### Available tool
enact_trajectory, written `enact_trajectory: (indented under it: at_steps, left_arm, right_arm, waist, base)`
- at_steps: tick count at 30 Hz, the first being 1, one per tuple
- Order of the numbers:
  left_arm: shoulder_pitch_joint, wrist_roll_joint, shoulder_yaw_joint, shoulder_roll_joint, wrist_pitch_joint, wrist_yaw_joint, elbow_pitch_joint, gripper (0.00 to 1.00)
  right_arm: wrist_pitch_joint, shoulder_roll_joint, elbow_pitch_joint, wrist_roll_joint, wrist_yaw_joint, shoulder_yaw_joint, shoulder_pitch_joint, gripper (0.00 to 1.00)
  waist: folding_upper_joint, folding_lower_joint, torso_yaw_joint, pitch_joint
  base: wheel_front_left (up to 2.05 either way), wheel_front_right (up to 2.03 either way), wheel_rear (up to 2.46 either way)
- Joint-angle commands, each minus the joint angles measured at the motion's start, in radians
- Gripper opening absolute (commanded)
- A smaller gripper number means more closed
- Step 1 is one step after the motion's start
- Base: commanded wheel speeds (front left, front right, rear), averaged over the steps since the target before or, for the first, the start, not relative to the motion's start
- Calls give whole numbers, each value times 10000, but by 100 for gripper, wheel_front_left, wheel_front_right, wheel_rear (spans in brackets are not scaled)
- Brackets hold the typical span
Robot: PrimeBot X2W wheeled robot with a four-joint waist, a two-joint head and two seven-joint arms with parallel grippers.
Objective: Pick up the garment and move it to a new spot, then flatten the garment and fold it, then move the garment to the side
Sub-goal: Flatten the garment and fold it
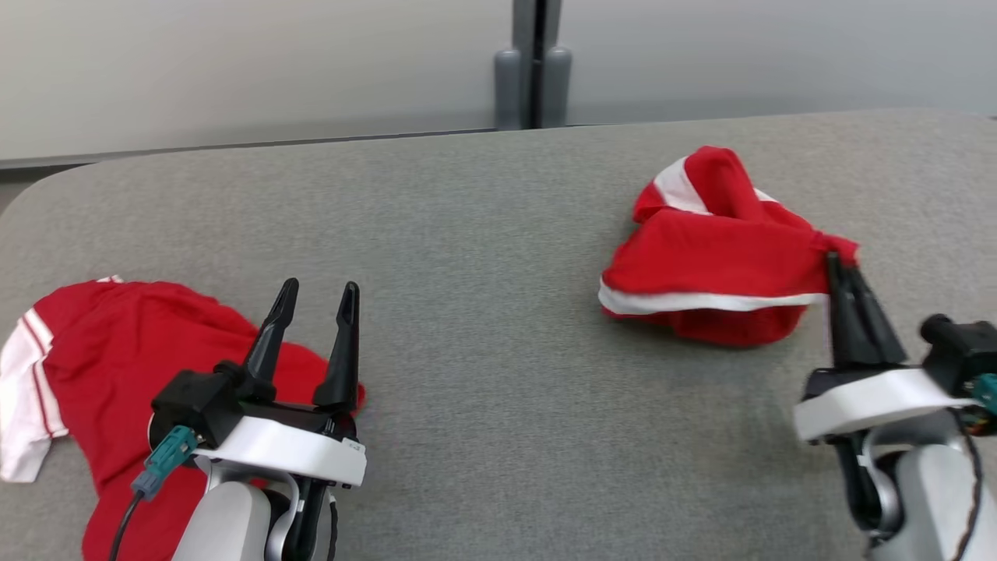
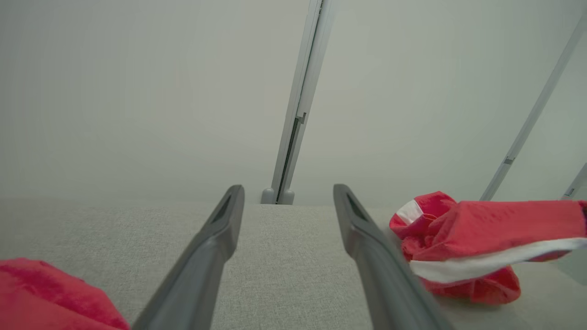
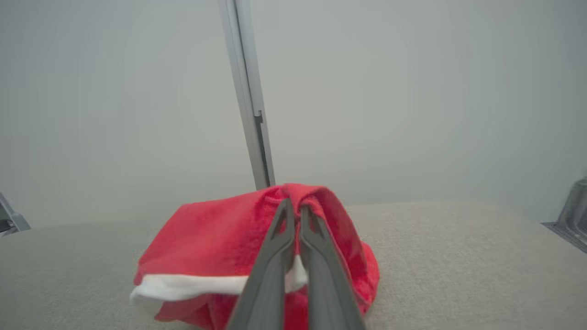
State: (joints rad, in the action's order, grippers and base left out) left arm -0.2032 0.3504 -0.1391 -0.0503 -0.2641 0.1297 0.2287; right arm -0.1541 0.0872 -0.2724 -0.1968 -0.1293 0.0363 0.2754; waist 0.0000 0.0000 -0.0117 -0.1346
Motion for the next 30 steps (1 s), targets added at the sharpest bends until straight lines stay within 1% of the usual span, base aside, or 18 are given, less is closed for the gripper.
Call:
enact_trajectory:
  at_steps: [1,4,5,9,11,14,17,18,19,20,23,26,30]
  left_arm:
    - [18,-61,30,-31,-5,14,-31,100]
    - [-112,-75,-71,-26,-5,14,-35,100]
    - [-164,-82,-101,-24,-5,14,-40,100]
    - [-336,-72,-240,-29,-5,15,-1,100]
    - [-395,-83,-321,-26,-5,15,31,100]
    - [-457,-78,-397,-30,-5,15,77,100]
    - [-533,-77,-472,-49,-5,15,94,100]
    - [-550,-73,-511,-54,-5,15,112,100]
    - [-560,-70,-541,-67,-5,15,128,100]
    - [-550,-66,-576,-86,-5,15,150,100]
    - [-525,-27,-630,-150,-5,15,209,100]
    - [-438,2,-632,-177,-5,15,252,100]
    - [-330,-14,-610,-187,-5,15,276,100]
  right_arm:
    - [253,64,294,109,-25,-296,-234,0]
    - [815,436,860,700,-14,-1117,-611,0]
    - [953,444,971,749,-13,-1350,-693,0]
    - [1180,735,1119,1043,-13,-2239,-887,0]
    - [1104,882,968,1335,-13,-2717,-907,0]
    - [937,839,503,1588,-13,-3568,-745,0]
    - [836,811,-304,1774,-13,-4243,-636,0]
    - [758,889,-573,1987,-13,-4379,-604,3]
    - [673,903,-830,2104,-13,-4491,-534,84]
    - [632,794,-1113,2155,-13,-4594,-454,100]
    - [174,563,-1515,2288,-13,-4529,-237,100]
    - [-368,396,-1625,2207,-13,-4170,-98,100]
    - [-827,150,-1247,2005,-13,-3161,0,100]
  waist:
    - [0,0,333,-35]
    - [0,0,617,-155]
    - [0,0,703,-206]
    - [0,0,969,-385]
    - [0,0,1039,-458]
    - [0,0,1096,-547]
    - [0,0,1100,-614]
    - [0,0,1079,-644]
    - [0,0,1058,-663]
    - [0,0,1035,-662]
    - [0,0,981,-628]
    - [0,0,938,-499]
    - [0,0,871,-278]
  base:
    - [0,0,0]
    - [0,0,0]
    - [0,0,0]
    - [0,0,0]
    - [0,0,0]
    - [0,0,0]
    - [0,0,0]
    - [0,0,0]
    - [0,0,0]
    - [0,0,0]
    - [0,0,0]
    - [0,0,0]
    - [0,0,0]
